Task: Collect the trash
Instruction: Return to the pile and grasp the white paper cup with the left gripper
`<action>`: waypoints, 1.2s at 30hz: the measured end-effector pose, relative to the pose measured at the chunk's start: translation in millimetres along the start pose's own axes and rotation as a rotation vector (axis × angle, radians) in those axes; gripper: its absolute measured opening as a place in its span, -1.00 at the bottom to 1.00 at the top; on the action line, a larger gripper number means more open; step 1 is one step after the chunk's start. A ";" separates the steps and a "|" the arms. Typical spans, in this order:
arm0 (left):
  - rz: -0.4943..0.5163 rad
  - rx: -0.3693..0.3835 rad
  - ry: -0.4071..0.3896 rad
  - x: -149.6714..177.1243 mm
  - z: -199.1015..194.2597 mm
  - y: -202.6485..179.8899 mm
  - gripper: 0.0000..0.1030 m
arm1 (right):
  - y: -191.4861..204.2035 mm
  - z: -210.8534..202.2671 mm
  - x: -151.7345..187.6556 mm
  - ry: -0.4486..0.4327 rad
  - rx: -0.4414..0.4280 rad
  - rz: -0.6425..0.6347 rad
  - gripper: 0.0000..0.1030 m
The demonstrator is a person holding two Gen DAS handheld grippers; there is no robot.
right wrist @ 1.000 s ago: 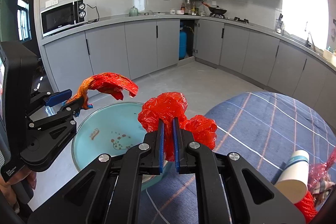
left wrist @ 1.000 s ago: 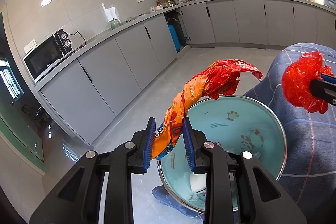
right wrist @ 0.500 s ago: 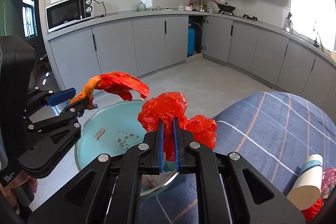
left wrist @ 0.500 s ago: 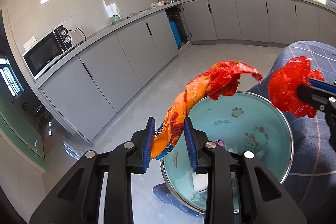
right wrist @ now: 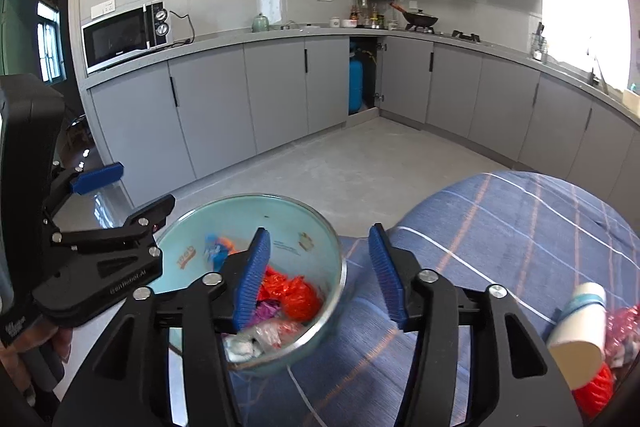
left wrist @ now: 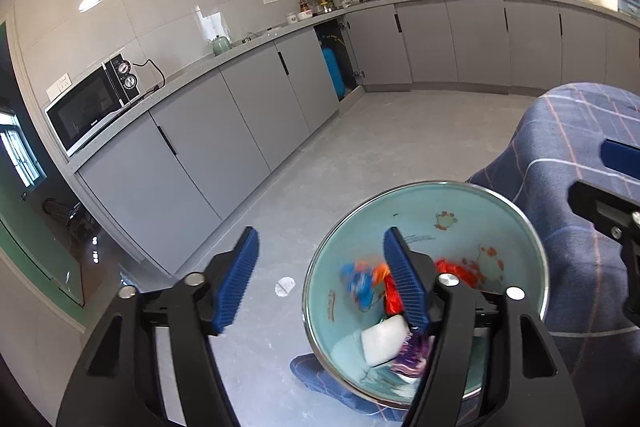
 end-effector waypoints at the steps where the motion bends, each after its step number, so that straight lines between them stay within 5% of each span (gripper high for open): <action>1: 0.003 0.002 -0.004 -0.9 -1.7 -2.0 0.31 | -3.1 -3.9 0.3 -0.001 0.011 0.000 0.03; 20: 0.120 0.245 -0.108 -24.3 -62.4 -129.8 0.45 | -134.8 -131.2 43.4 -0.008 0.337 0.101 0.14; 36: 0.272 0.419 -0.191 -39.1 -92.3 -249.1 0.53 | -219.9 -193.7 89.4 0.022 0.542 0.214 0.14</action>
Point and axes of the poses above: each gripper's, at about its wrist camera, not at the fingertips, and z roughly the way its jaws point, y to its left, x to its underside, the point moved 5 cm from there along z, roughly the way its jaws point, and after that the axes turned 13 degrees about -y, right-handed, at the moved point
